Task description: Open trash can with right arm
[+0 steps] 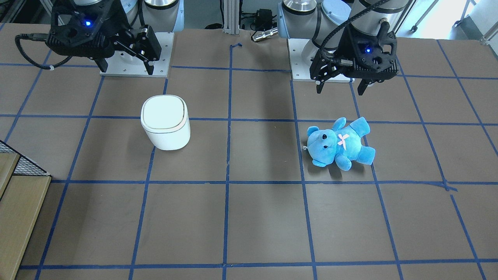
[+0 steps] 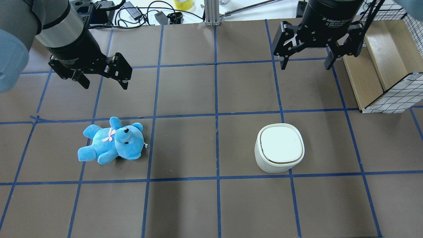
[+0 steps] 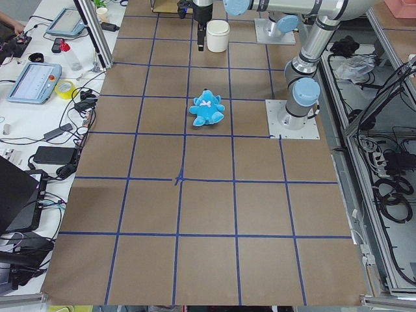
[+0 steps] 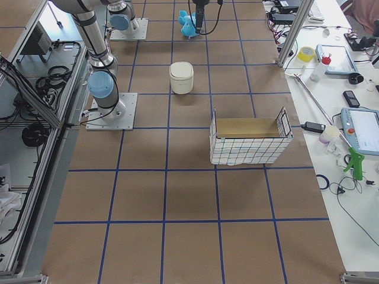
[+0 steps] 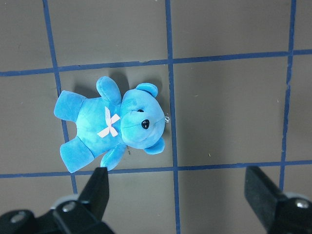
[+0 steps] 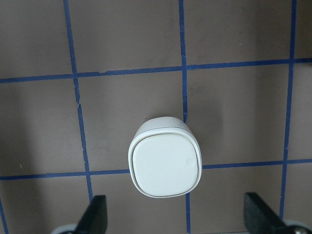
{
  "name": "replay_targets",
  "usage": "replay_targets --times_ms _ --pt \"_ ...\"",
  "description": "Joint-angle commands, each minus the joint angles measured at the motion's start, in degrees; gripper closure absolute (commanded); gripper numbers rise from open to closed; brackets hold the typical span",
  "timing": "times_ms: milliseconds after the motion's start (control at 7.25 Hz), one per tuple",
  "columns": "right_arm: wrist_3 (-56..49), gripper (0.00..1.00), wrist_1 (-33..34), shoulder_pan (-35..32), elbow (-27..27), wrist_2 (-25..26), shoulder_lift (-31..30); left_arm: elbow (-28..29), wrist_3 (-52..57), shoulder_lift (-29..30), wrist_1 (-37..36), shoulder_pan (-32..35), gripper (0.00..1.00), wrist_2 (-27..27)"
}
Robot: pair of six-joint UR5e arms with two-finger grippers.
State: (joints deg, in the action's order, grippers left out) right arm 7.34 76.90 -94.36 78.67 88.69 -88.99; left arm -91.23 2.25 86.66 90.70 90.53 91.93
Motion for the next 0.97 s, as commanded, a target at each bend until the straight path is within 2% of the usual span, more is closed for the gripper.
replay_targets --times_ms 0,414,552,690,828 --pt "-0.6 0.00 0.5 0.3 0.2 0.6 0.0 0.0 0.0 0.0 0.0 0.0 0.00 0.0" --pt "-0.5 0.00 1.4 0.1 1.6 1.0 -0.1 0.0 0.0 0.0 0.0 0.0 0.00 0.0" --pt "-1.0 0.10 1.3 0.1 3.5 1.0 -0.3 0.0 0.0 0.0 0.0 0.0 0.00 0.0" --pt "-1.0 0.10 1.8 0.1 5.8 0.8 -0.6 0.0 0.0 0.0 0.0 0.0 0.00 0.0" --pt "-1.0 0.11 5.2 0.1 8.9 0.9 -0.7 0.0 0.0 0.0 0.0 0.0 0.00 0.0"
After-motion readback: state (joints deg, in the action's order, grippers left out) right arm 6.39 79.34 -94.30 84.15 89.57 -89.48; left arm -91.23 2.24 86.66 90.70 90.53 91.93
